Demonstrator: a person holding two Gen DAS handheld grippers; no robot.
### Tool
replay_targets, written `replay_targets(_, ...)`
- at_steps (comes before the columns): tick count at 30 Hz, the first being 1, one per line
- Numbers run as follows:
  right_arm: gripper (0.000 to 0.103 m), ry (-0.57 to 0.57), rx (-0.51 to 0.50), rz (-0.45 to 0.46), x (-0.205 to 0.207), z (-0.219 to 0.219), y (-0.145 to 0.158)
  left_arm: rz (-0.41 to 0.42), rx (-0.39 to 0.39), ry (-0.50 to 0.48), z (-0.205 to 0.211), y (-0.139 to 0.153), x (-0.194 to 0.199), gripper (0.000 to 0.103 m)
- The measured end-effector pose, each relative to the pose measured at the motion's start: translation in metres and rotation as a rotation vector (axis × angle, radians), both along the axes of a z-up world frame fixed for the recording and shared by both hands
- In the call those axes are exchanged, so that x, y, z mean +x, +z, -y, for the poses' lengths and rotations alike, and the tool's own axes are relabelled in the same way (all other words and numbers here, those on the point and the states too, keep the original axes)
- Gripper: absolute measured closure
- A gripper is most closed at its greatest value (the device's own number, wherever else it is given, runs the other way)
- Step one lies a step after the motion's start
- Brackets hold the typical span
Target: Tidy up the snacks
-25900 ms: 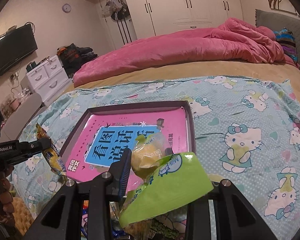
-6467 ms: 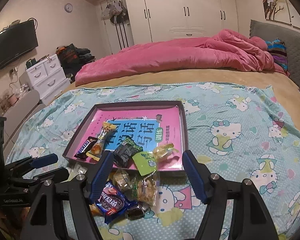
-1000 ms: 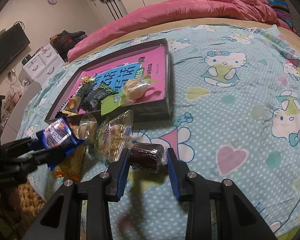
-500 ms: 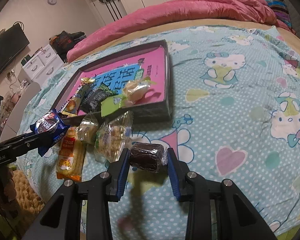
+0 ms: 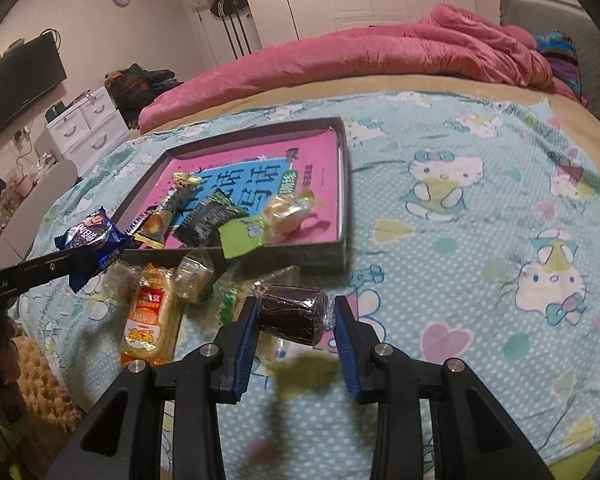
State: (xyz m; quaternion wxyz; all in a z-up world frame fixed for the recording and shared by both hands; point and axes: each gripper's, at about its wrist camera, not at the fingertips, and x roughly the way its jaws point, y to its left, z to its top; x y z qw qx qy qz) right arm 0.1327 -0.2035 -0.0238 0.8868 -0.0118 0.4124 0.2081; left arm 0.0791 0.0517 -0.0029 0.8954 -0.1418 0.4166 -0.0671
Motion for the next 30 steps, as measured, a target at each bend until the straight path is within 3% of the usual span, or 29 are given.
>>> replay_targets(30, 0.066, 0.093, 0.032, 0.074, 0.002, -0.062, 0.043, 0.087, 0.044, 0.14, -0.049, 0.015, -0.006, 0.054)
